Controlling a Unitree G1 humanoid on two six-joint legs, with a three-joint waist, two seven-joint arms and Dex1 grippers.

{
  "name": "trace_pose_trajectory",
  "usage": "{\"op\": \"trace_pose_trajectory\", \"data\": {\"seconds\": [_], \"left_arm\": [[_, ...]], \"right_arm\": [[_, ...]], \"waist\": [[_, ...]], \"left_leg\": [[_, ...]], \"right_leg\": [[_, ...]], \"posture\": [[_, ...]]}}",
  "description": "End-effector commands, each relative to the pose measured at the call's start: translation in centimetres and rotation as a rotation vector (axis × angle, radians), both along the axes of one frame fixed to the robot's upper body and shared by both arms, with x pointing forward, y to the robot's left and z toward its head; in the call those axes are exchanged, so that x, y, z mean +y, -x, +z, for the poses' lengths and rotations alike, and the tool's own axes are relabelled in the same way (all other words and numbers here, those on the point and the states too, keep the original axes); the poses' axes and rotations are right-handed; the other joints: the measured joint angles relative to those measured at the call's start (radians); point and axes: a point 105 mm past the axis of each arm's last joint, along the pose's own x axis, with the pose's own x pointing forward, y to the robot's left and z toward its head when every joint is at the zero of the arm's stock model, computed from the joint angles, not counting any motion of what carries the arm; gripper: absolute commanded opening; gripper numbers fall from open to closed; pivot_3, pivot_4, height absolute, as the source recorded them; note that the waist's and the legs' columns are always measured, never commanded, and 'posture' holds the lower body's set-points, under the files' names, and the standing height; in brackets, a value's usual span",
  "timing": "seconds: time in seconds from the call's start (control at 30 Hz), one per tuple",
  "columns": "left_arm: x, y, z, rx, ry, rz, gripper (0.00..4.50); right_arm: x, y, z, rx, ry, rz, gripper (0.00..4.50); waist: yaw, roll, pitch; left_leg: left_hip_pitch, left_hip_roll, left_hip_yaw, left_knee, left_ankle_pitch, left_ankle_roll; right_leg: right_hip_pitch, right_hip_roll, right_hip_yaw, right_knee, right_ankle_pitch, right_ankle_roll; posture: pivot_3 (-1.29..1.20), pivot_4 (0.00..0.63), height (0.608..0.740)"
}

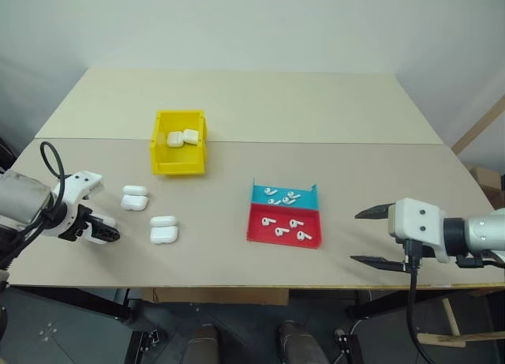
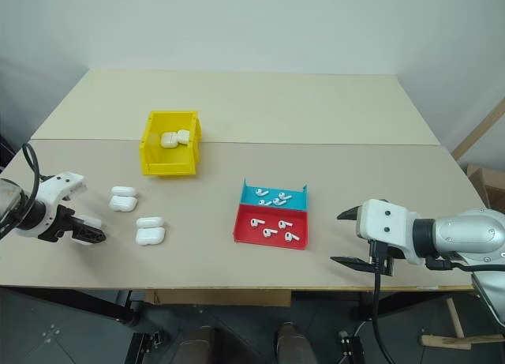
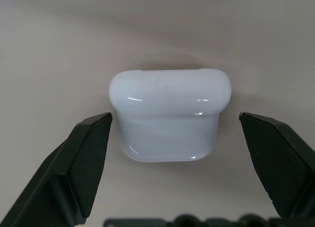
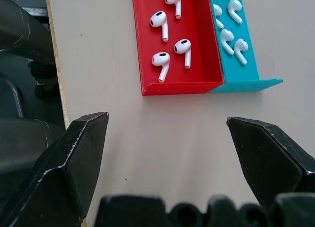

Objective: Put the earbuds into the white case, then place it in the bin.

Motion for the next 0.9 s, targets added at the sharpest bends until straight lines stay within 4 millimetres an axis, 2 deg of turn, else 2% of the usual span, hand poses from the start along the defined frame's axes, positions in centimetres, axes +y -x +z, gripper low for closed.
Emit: {"op": "trace_pose_trajectory", "data": {"seconds": [0.03,0.27,0.37,0.47,0.5,0.63,0.73,0.9], "left_arm": [[0.5,-0.2,0.6,-0.018,-0.020,0.006,4.50],[0.6,-0.3,0.2,-0.009,-0.021,0.002,4.50],[0.7,-0.3,-0.2,0.001,-0.016,0.013,3.92],[0.8,-0.3,-0.5,0.007,-0.010,0.017,2.91],[0.9,-0.3,-0.6,0.009,-0.012,0.015,2.78],[1.0,-0.4,-0.6,0.003,-0.016,0.017,2.78],[0.9,-0.7,0.3,-0.045,-0.027,-0.009,2.78],[-1.1,-1.1,3.9,-0.223,0.040,-0.108,2.78]], "right_arm": [[0.1,0.0,1.2,-0.050,0.013,0.005,4.46],[0.2,-0.1,1.2,-0.049,0.012,0.003,4.46],[0.1,-0.1,1.1,-0.048,0.014,0.001,4.50],[0.0,-0.1,1.1,-0.050,0.014,-0.003,4.50],[0.0,-0.2,1.1,-0.050,0.013,-0.004,4.50],[-0.1,-0.2,1.1,-0.054,0.015,-0.008,4.50],[-0.2,-0.3,1.1,-0.059,0.015,-0.011,4.50],[-0.6,-0.5,1.5,-0.078,0.022,-0.019,4.50]], "waist": [[0.000,0.000,0.000],[0.000,0.000,0.000],[0.000,0.000,0.000],[0.001,0.000,0.000],[0.001,0.001,0.000],[0.000,0.001,-0.001],[0.000,0.002,-0.001],[0.001,0.001,-0.001]], "left_leg": [[0.000,0.000,0.000,0.000,0.000,0.000],[0.000,0.000,0.000,0.000,0.000,0.000],[0.000,0.000,0.000,0.000,0.000,0.000],[0.000,0.000,0.000,0.000,0.000,0.000],[0.001,0.000,0.000,0.001,0.000,0.000],[0.001,0.000,0.000,0.001,0.000,0.000],[0.001,0.000,0.000,0.001,0.000,0.000],[-0.001,0.000,-0.001,0.002,0.000,0.000]], "right_leg": [[0.000,0.000,0.000,0.000,0.000,0.000],[0.000,0.000,0.000,0.001,0.000,0.000],[0.000,0.000,0.000,0.001,0.000,0.000],[0.000,0.000,0.000,0.001,0.000,0.000],[0.000,0.000,0.000,0.001,0.000,0.000],[0.000,0.000,0.000,0.002,0.000,0.000],[0.001,0.000,0.000,0.002,0.000,0.000],[0.000,0.000,0.000,0.002,0.000,0.000]], "posture": [[0.00,0.150,0.740],[0.00,0.150,0.740],[0.00,0.150,0.740],[0.00,0.150,0.740],[0.00,0.150,0.740],[0.00,0.150,0.740],[0.00,0.150,0.740],[0.00,0.150,0.740]]}}
